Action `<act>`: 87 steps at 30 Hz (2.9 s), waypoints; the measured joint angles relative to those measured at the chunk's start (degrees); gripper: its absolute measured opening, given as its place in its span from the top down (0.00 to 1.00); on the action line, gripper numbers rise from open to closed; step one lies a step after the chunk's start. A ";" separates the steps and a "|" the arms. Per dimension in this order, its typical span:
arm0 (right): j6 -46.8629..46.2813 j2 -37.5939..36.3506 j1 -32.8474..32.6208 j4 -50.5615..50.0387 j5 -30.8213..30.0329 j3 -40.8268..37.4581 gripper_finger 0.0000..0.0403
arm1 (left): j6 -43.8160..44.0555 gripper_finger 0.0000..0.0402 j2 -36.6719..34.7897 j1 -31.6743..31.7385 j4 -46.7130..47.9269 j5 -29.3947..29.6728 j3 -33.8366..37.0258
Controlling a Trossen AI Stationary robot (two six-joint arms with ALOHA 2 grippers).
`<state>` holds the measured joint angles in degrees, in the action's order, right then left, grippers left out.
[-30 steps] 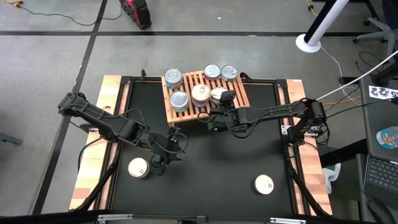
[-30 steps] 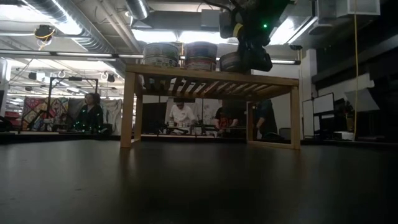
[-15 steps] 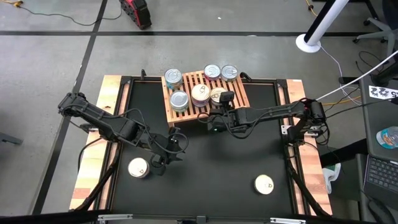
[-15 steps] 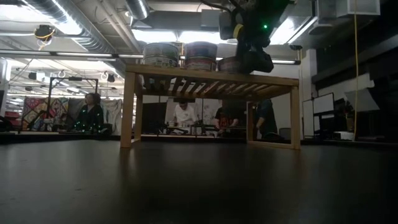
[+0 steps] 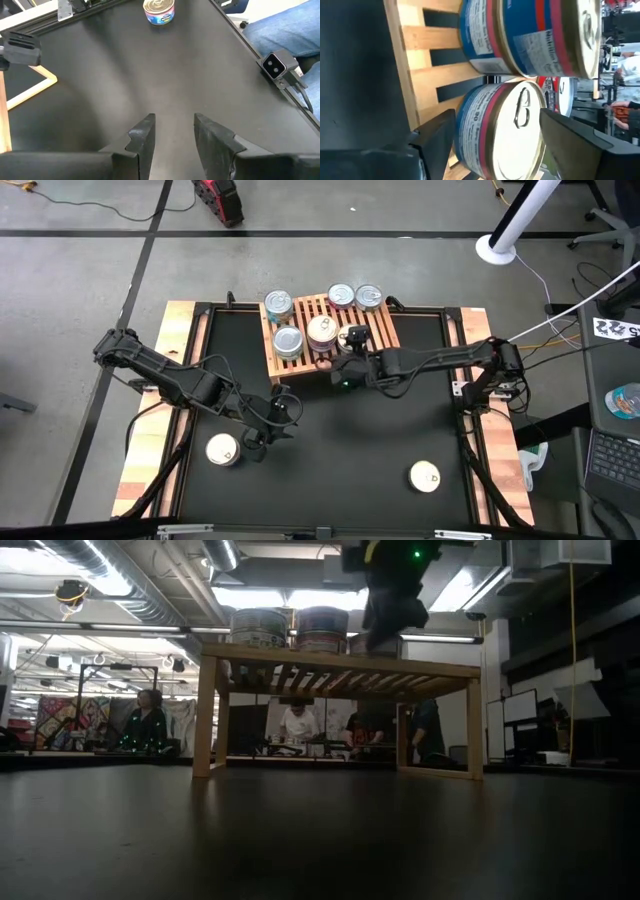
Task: Stack canned seafood by type on shelf
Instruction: Put the blue tuna can on the shelf
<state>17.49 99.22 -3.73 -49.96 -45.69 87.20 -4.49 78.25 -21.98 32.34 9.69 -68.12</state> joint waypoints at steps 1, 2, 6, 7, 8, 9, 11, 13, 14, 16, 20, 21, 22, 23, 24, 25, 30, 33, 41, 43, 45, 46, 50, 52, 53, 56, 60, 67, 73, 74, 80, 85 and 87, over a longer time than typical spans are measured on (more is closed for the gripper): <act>-0.03 0.00 0.00 -0.04 0.23 0.32 0.29 | 0.00 0.68 -0.01 0.00 0.00 0.00 0.00; -0.04 0.00 0.00 -0.16 0.24 0.63 0.29 | 0.02 0.68 0.00 0.00 0.00 -0.02 0.00; -1.05 0.00 -0.07 -4.37 0.24 3.24 0.29 | 0.46 0.68 0.00 -0.21 0.00 -0.02 0.00; -2.25 -0.02 -0.21 -5.56 0.22 4.00 0.29 | 0.90 0.68 0.00 -0.42 0.00 -0.01 0.00; -3.84 -0.04 -0.62 -6.88 0.19 4.77 0.29 | 1.43 0.68 0.00 -0.64 0.00 -0.02 0.00; -5.64 -0.04 -0.87 -8.24 0.20 5.55 0.29 | 2.20 0.68 -0.01 -1.01 0.06 -0.02 0.00; -8.92 -0.04 -1.99 -10.39 0.57 7.17 0.29 | 4.47 0.68 0.00 -2.03 0.73 -0.02 0.00; -11.36 -0.10 -3.57 -11.96 2.06 8.40 0.29 | 7.32 0.68 0.00 -3.45 2.23 -0.09 0.00; -12.16 -0.11 -4.51 -12.07 2.98 8.81 0.29 | 9.06 0.68 -0.01 -4.22 3.31 -0.16 0.00; -13.13 -0.11 -6.58 -11.55 4.61 9.24 0.29 | 13.51 0.68 -0.02 -6.02 6.02 -0.15 0.00; -13.39 -0.01 -10.82 -8.96 7.55 9.29 0.29 | 24.97 0.68 0.00 -10.05 12.96 -0.20 0.00; -13.41 0.14 -11.80 -7.91 8.44 9.29 0.29 | 28.19 0.68 0.00 -11.19 14.72 -0.22 0.00; -13.45 0.21 -12.69 -6.61 9.57 9.29 0.29 | 31.35 0.68 0.00 -12.34 16.31 -0.37 0.00; -13.81 0.26 -13.61 -5.07 10.84 9.17 0.29 | 34.25 0.68 0.00 -13.47 17.77 -0.61 0.00; -14.26 0.26 -14.37 -2.83 12.07 8.76 0.29 | 37.11 0.68 0.00 -14.63 19.11 -0.86 0.00; -14.50 0.26 -15.05 -0.01 13.53 8.18 0.29 | 39.87 0.68 0.00 -15.78 20.10 -1.11 0.00; -14.29 0.40 -17.74 11.65 19.84 5.80 0.29 | 51.16 0.68 0.19 -21.54 23.55 -1.54 0.00; -14.08 0.85 -18.55 17.57 22.52 4.24 0.29 | 55.89 0.68 1.15 -24.27 25.19 -1.53 0.00; -13.69 5.15 -18.39 27.68 30.51 3.00 0.29 | 65.17 0.70 5.55 -28.46 30.58 -1.66 0.00; -13.01 6.84 -18.38 30.20 30.93 3.00 0.29 | 67.03 0.71 6.38 -29.29 31.36 -1.70 0.00; -12.02 8.43 -18.38 31.97 30.97 3.00 0.29 | 68.29 0.71 7.21 -30.02 32.27 -1.77 0.00; -11.24 9.20 -18.39 33.11 30.98 3.00 0.29 | 68.74 0.71 7.64 -30.46 32.24 -1.79 0.00; -9.17 12.26 -18.43 36.35 32.37 3.00 0.29 | 70.15 0.71 9.20 -31.90 33.23 -1.88 0.06; -7.94 13.51 -18.43 37.77 32.65 2.98 0.29 | 70.35 0.71 9.91 -32.42 33.37 -1.90 0.22; -7.23 14.07 -18.43 38.90 32.78 2.99 0.29 | 70.21 0.71 10.41 -32.61 33.46 -1.86 0.22; -5.34 15.61 -18.43 40.85 32.87 2.98 0.29 | 70.12 0.71 11.86 -32.96 34.35 -1.88 0.22; -4.80 17.10 -18.43 42.91 32.94 2.98 0.29 | 70.11 0.71 14.04 -32.94 36.63 -1.78 0.22; -4.75 17.27 -18.38 43.59 33.27 2.98 0.29 | 67.81 0.71 16.79 -32.93 37.61 -0.66 -0.07; -4.73 17.27 -18.38 44.29 33.31 2.98 0.29 | 67.36 0.73 17.67 -32.83 38.31 0.53 -0.03; -4.73 17.27 -18.38 44.39 33.31 2.98 0.29 | 67.36 0.74 17.69 -32.84 38.49 1.07 0.00; -4.69 17.27 -18.38 44.33 33.30 2.98 0.29 | 66.79 0.84 17.75 -32.81 39.39 2.20 0.07; -4.67 17.27 -18.38 44.35 33.31 2.98 0.29 | 65.15 0.93 17.80 -32.81 39.11 2.27 0.07; -4.67 17.27 -18.38 44.35 33.31 2.98 0.29 | 64.41 0.96 17.80 -32.78 38.98 2.30 0.09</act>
<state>12.82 116.49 -22.11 -5.61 -12.38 90.17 59.91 96.05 -54.76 71.32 11.99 -68.03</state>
